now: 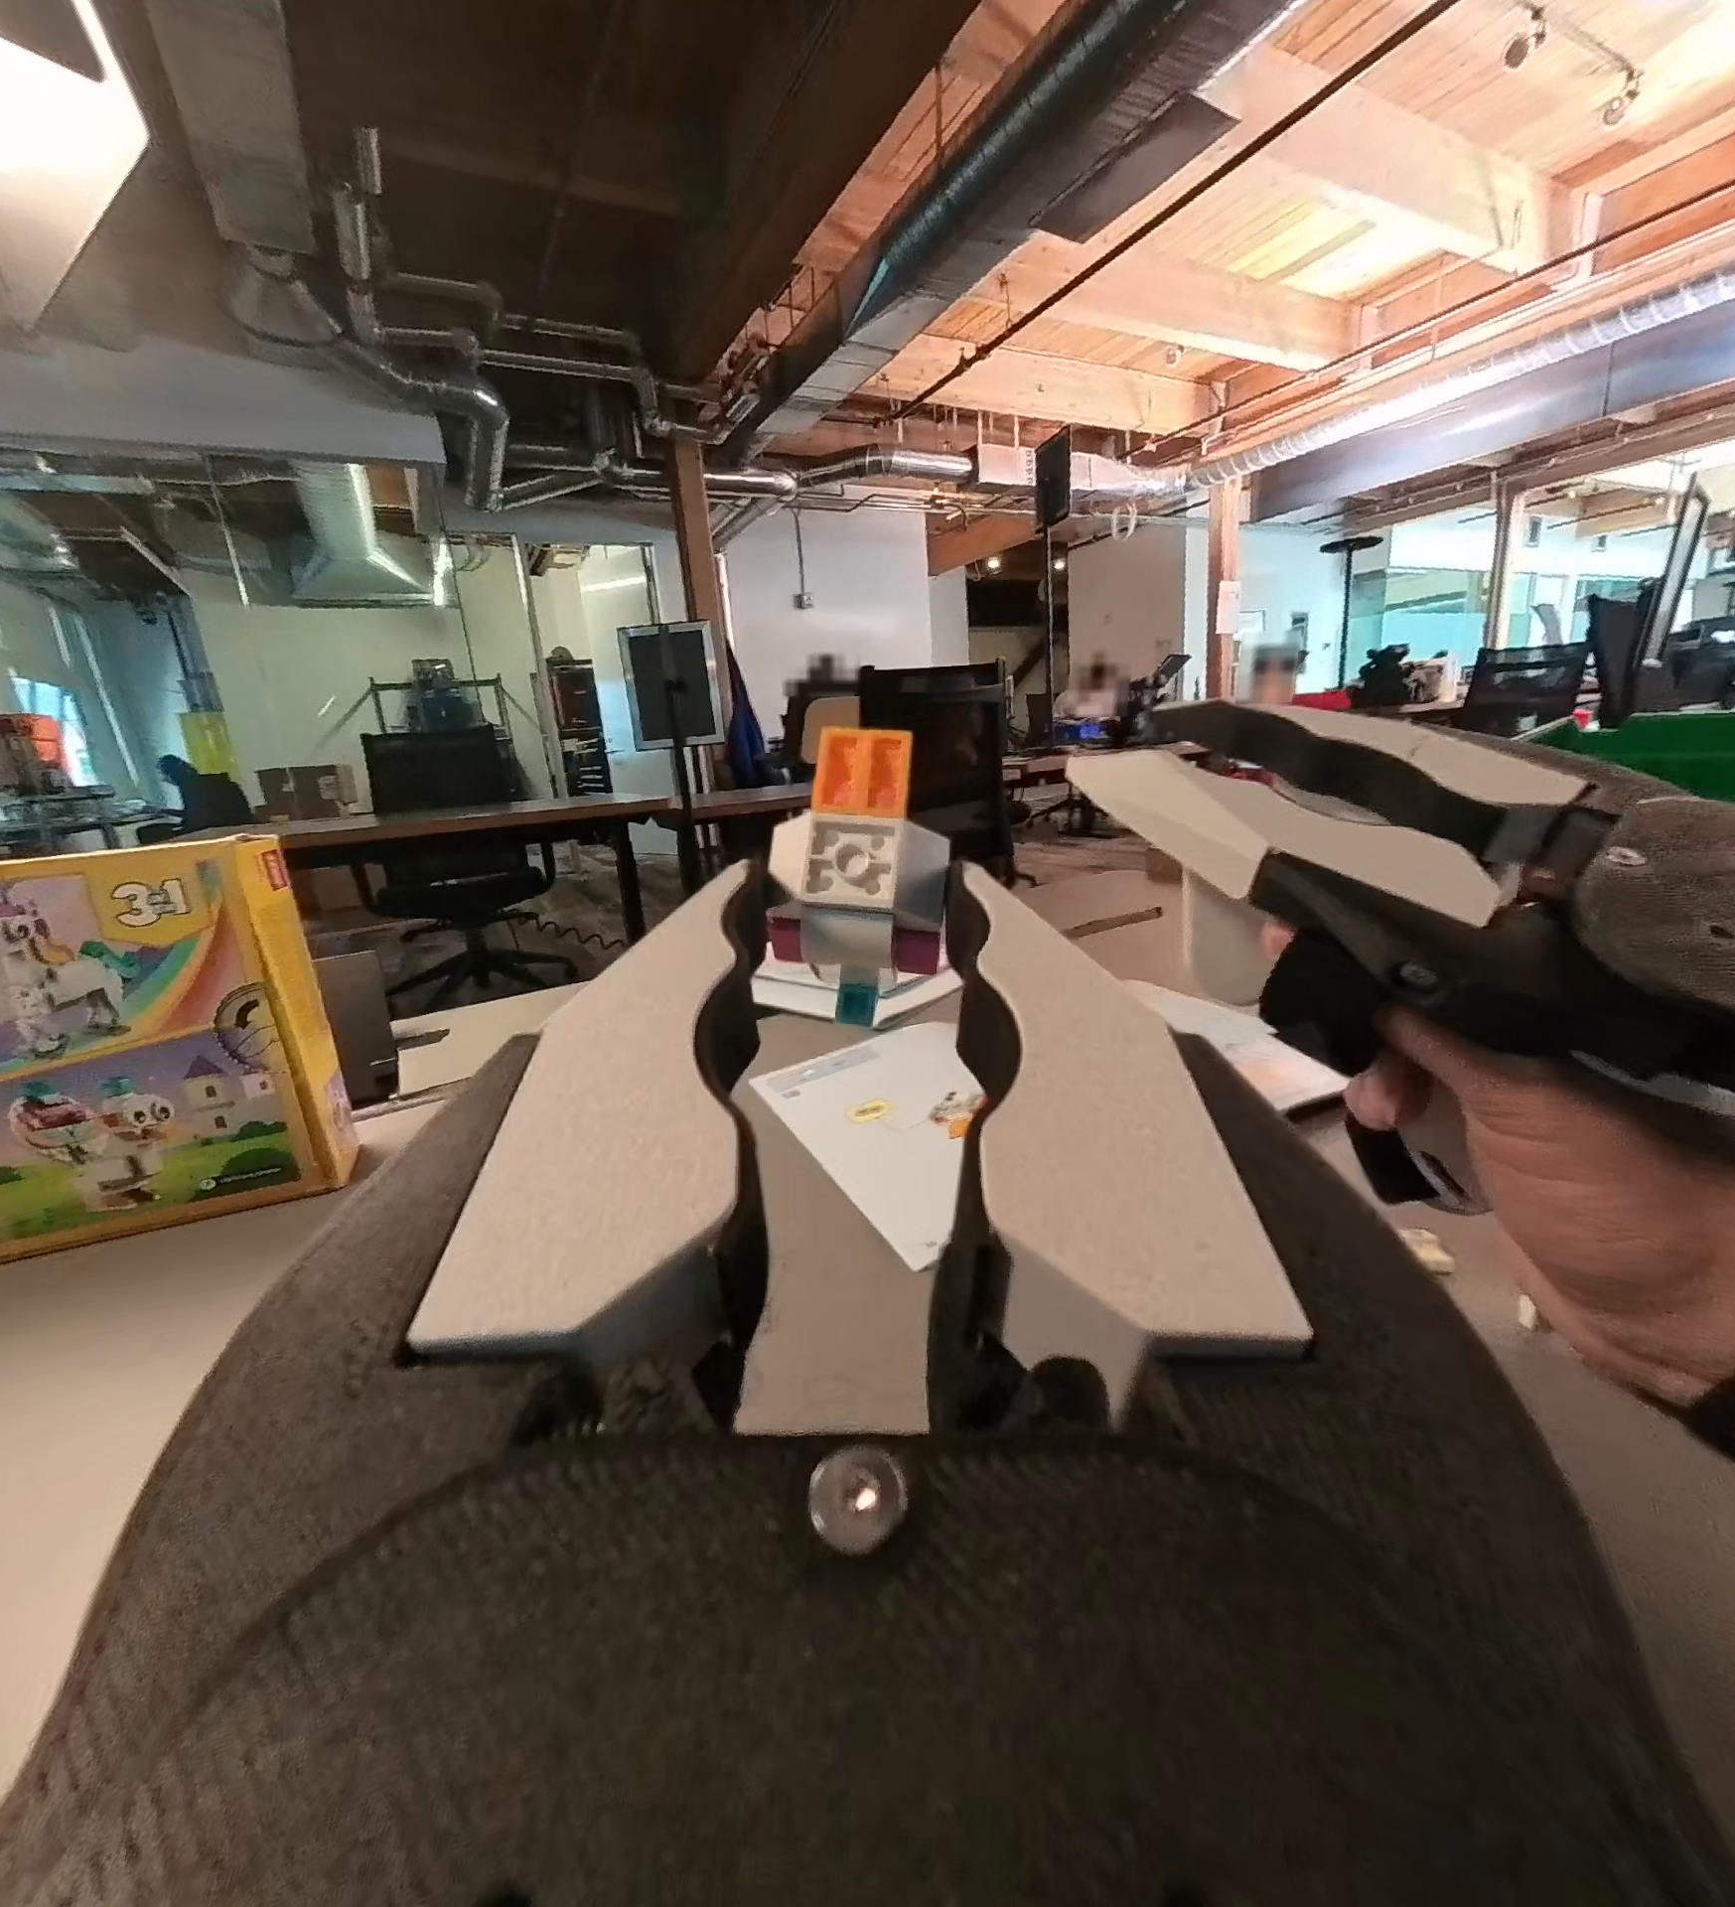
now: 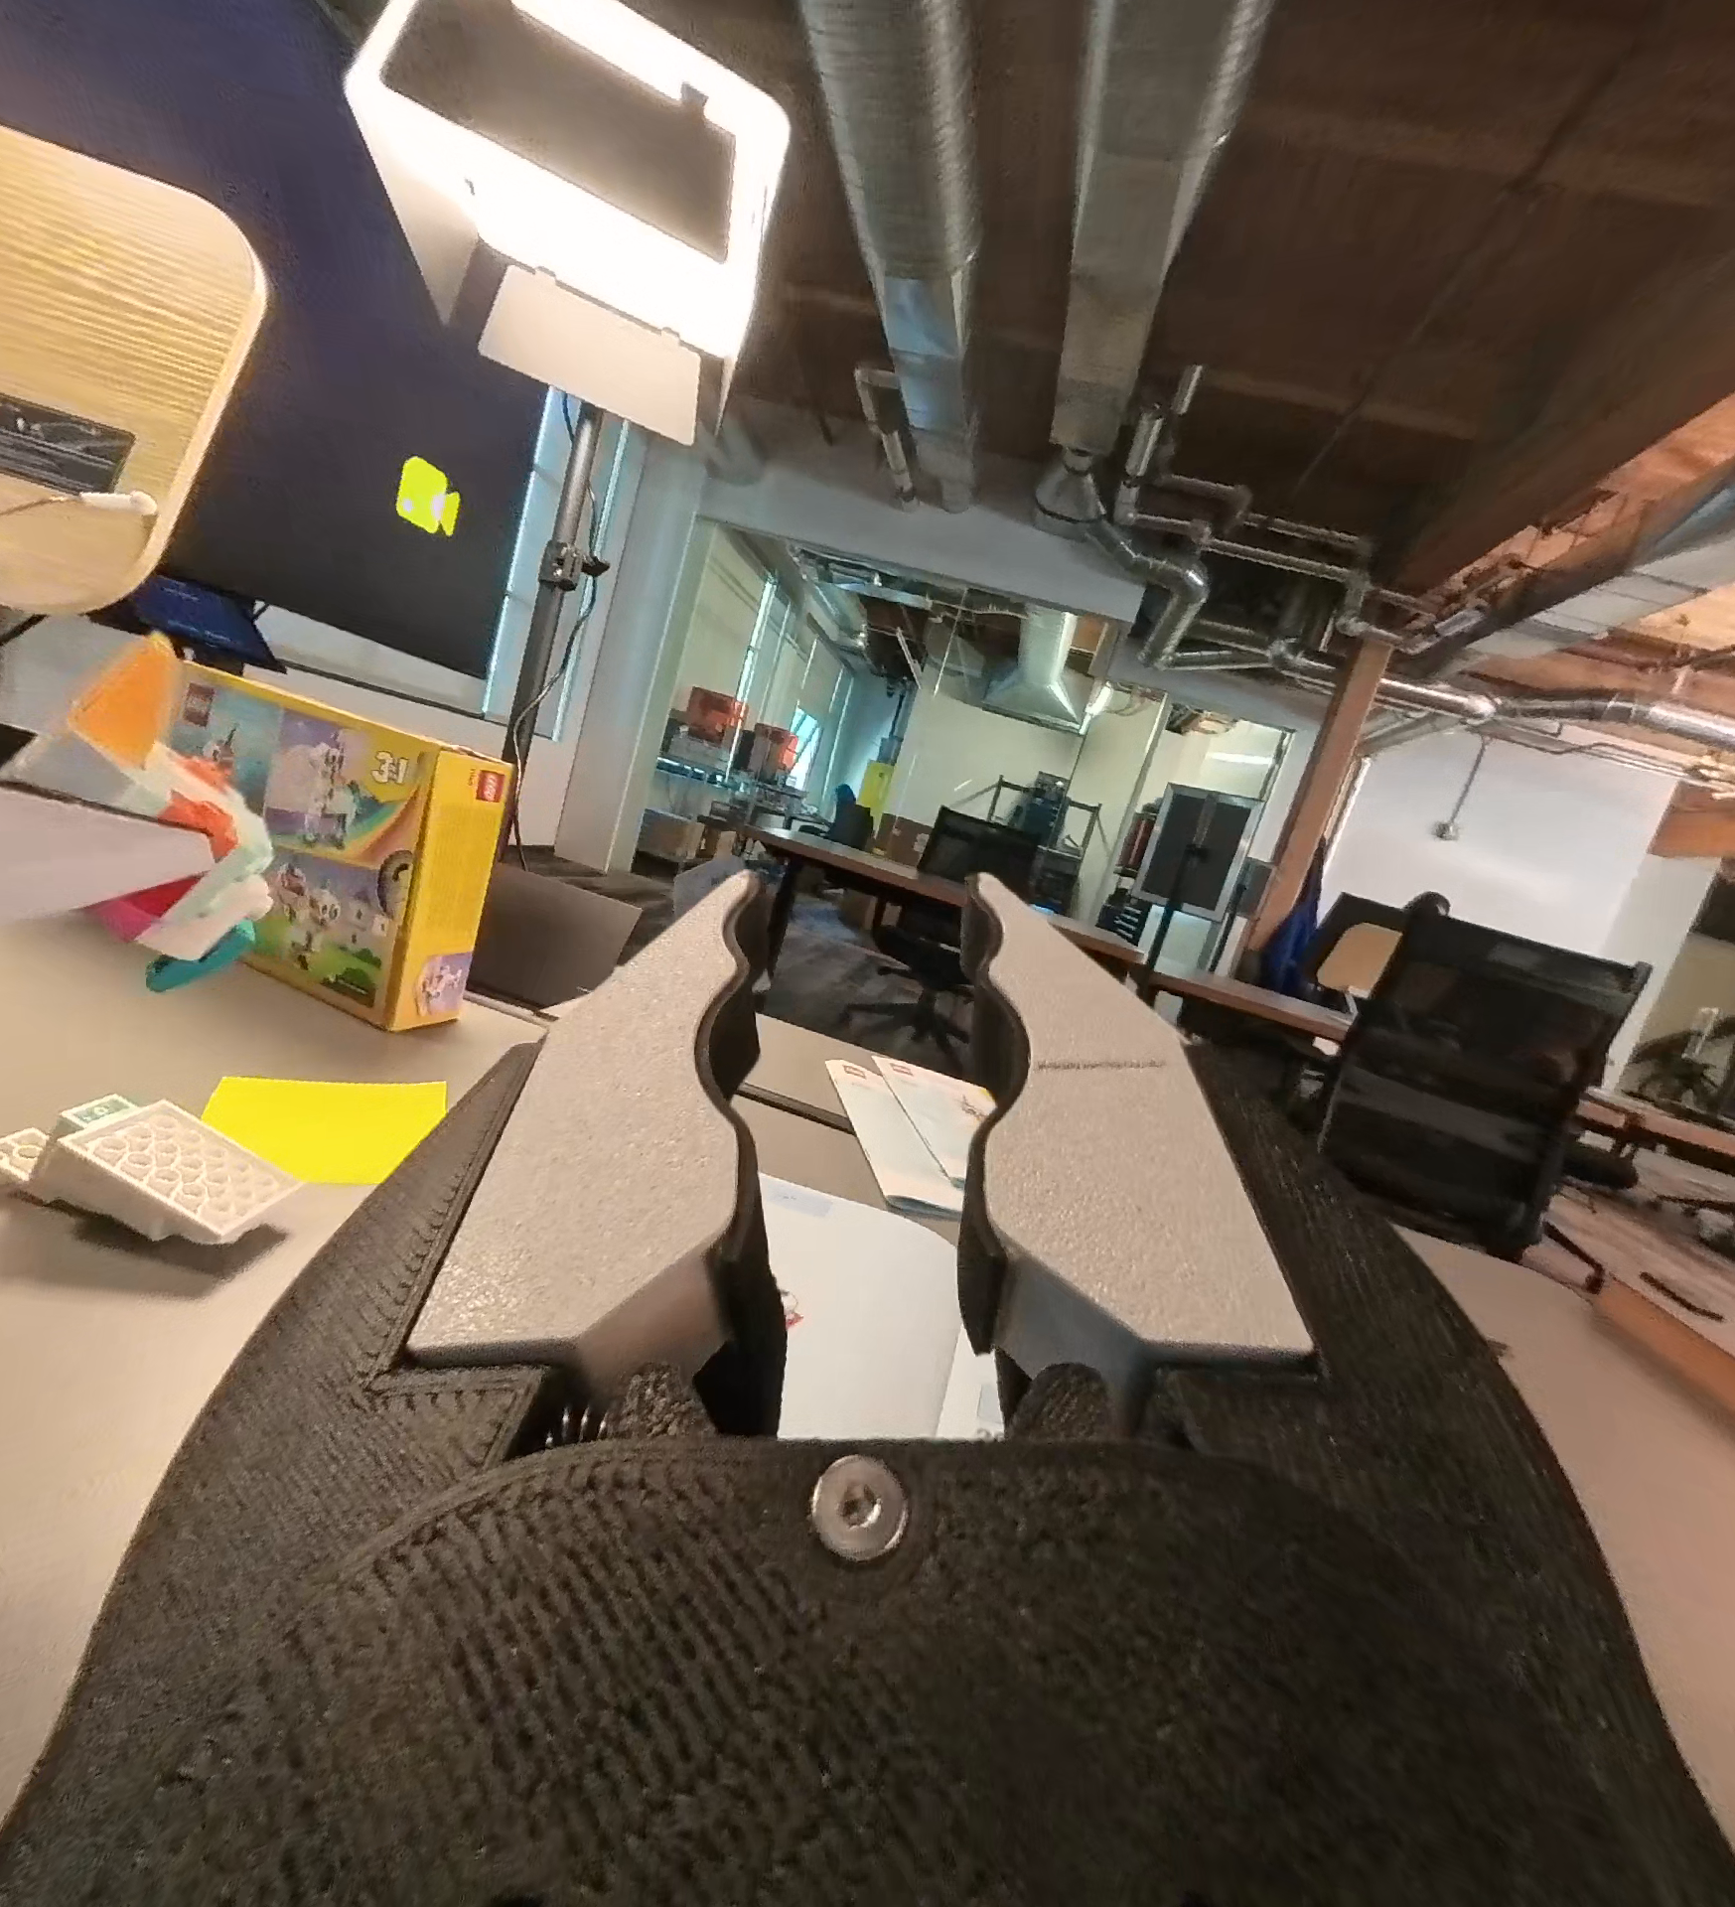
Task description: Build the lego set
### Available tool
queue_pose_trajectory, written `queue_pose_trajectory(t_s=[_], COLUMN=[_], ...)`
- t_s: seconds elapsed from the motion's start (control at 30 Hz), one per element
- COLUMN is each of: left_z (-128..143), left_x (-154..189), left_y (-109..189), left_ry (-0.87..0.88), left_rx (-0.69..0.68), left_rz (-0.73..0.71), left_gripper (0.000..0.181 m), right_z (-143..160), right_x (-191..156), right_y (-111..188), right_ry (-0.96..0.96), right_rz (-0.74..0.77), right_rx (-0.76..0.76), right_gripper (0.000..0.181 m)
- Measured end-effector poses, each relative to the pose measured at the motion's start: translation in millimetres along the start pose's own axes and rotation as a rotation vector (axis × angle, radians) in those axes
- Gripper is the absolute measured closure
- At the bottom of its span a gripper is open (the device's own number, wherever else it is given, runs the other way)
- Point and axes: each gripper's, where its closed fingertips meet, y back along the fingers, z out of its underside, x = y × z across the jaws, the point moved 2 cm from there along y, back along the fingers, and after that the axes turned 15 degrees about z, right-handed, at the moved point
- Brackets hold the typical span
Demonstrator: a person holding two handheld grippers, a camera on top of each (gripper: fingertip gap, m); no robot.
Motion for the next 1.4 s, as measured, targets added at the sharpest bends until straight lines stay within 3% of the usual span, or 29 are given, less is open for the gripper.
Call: queue_pose_trajectory(t_s=[0.33, 0.53, 0.67, 0.8, 0.9, 0.97, 1.07, 1.13, 1.23, 1.4], left_z=[-4.8, -2.3, -4.4, -1.9, -2.6, -9.2, -12.1, -10.9, -9.9, -8.8], left_x=[-6.9, 9.1, 15.1, 23.6, 32.3, 40.5, 42.2, 43.7, 42.2, 44.1], left_y=[-1.5, -11.0, -11.1, -9.4, -8.5, -5.9, -5.3, -7.7, -9.6, -10.6], left_ry=[-0.059, -0.054, -0.029, -0.016, -0.032, -0.014, -0.006, -0.014, -0.031, -0.012], left_rx=[0.021, 0.006, 0.032, 0.015, 0.012, 0.051, 0.073, 0.068, 0.062, 0.053], left_rz=[-0.057, 0.058, 0.118, 0.177, 0.217, 0.27, 0.275, 0.283, 0.259, 0.26], left_gripper=[0.148, 0.148, 0.148, 0.148, 0.148, 0.148, 0.148, 0.148, 0.148, 0.148], right_z=[-4.7, -10.4, -17.0, -33.1, -23.7, -1.2, 33.1, 59.5, 70.7, 70.0], right_x=[-6.1, -7.2, 9.9, 50.4, 55.7, 45.5, 48.3, 56.0, 63.9, 70.2], right_y=[4.2, 10.1, 10.8, 7.3, 14.9, 32.9, 59.5, 74.5, 98.5, 97.8], right_ry=[0.027, 0.042, 0.004, 0.06, 0.018, -0.015, -0.107, -0.042, -0.104, -0.086], right_rz=[-0.009, -0.029, 0.019, 0.049, -0.234, -0.554, -0.835, -0.908, -1.011, -0.977], right_rx=[0.024, 0.043, 0.043, 0.106, 0.041, -0.117, -0.396, -0.579, -0.788, -0.789], right_gripper=[0.146, 0.144, 0.144, 0.142, 0.152, 0.146, 0.144, 0.152, 0.16, 0.167])
